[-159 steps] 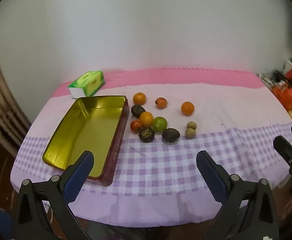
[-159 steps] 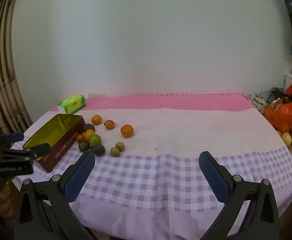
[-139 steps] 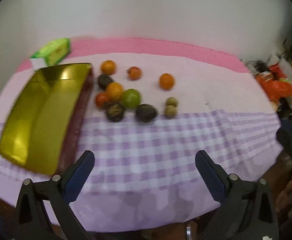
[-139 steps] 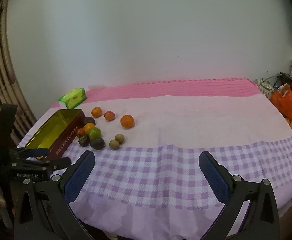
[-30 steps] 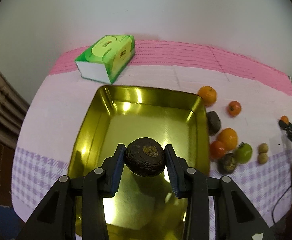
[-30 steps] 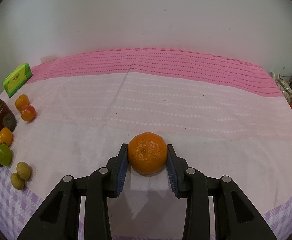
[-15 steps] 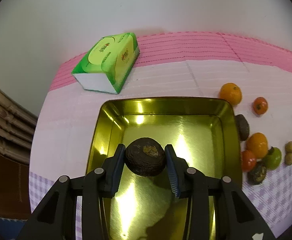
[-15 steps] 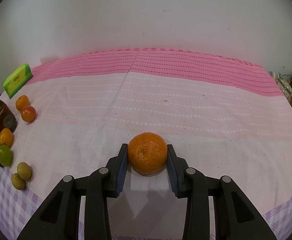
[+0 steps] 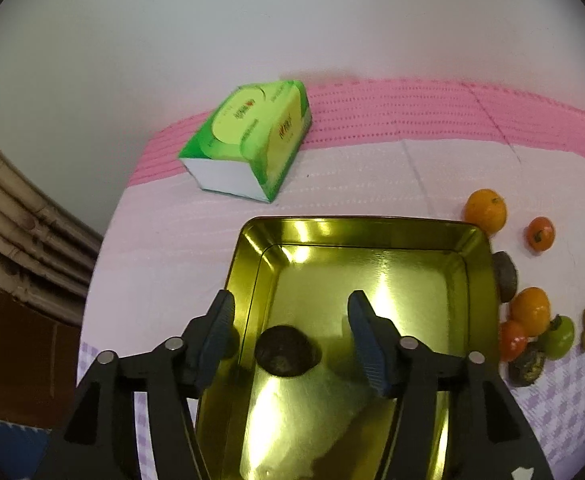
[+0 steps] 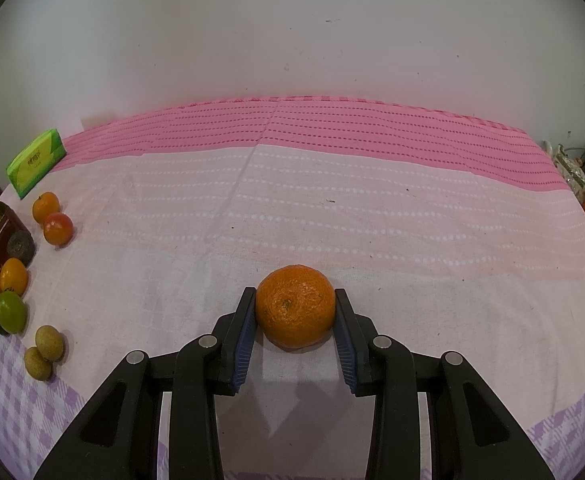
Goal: Organize fruits
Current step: 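Open the left gripper to release the dark fruit in the tray, then lower the tangerine into the gold tray and open the right gripper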
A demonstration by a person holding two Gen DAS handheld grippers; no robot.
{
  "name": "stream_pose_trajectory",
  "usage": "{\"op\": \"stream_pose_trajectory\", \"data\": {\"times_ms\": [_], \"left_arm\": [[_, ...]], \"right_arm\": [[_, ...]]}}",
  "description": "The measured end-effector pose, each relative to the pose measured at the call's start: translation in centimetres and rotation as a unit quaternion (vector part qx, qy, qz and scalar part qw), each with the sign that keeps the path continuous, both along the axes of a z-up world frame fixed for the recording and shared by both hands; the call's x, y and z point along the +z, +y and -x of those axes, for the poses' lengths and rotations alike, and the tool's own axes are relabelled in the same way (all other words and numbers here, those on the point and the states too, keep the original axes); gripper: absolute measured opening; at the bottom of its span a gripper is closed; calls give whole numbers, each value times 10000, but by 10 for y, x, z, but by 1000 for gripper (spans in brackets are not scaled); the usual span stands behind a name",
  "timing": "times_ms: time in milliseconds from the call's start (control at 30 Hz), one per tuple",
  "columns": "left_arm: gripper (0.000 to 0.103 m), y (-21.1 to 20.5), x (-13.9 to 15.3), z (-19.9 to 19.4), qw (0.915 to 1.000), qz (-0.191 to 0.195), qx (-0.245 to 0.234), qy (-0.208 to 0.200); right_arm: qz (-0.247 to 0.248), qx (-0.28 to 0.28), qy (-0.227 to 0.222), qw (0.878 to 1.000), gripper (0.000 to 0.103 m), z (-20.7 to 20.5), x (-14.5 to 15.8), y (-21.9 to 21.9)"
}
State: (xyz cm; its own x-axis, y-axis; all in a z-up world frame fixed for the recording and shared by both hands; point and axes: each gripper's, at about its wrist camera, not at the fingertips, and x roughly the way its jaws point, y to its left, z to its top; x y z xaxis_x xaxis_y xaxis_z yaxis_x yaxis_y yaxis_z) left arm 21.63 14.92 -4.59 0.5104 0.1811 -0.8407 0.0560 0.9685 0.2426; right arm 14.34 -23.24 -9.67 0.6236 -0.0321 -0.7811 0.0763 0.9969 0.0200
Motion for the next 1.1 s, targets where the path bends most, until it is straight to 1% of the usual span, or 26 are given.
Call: {"op": "stream_pose_trajectory", "data": {"times_ms": [67,133,200,300,400,533,833,933,1100], "left_arm": [[58,-2,8,9,10000,28,16,-73],[63,-5,16,23,9998,60,105,-148],[72,-6,24,38,9994,123,226,-236],[76,-7,37,63,9980,434,360,-274],[81,-7,44,84,9963,628,509,-294],[81,-5,47,107,9947,762,623,-296],[81,4,44,143,9901,914,1025,-295],[81,8,40,157,9893,868,1124,-340],[81,12,30,170,9900,819,1133,-194]], "right_arm": [[-11,-9,-2,10000,38,0,0,0],[-28,-13,-5,10000,38,0,0,-1],[-55,-22,-6,10000,38,0,1,-1],[-95,2,11,10000,38,1,1,-2],[-49,57,43,10000,38,3,1,-2],[-127,60,14,9999,38,14,8,-1],[-221,139,-218,9994,38,39,34,12],[-324,147,-306,9989,38,48,44,14],[-368,247,-396,9982,38,56,61,22]]}}
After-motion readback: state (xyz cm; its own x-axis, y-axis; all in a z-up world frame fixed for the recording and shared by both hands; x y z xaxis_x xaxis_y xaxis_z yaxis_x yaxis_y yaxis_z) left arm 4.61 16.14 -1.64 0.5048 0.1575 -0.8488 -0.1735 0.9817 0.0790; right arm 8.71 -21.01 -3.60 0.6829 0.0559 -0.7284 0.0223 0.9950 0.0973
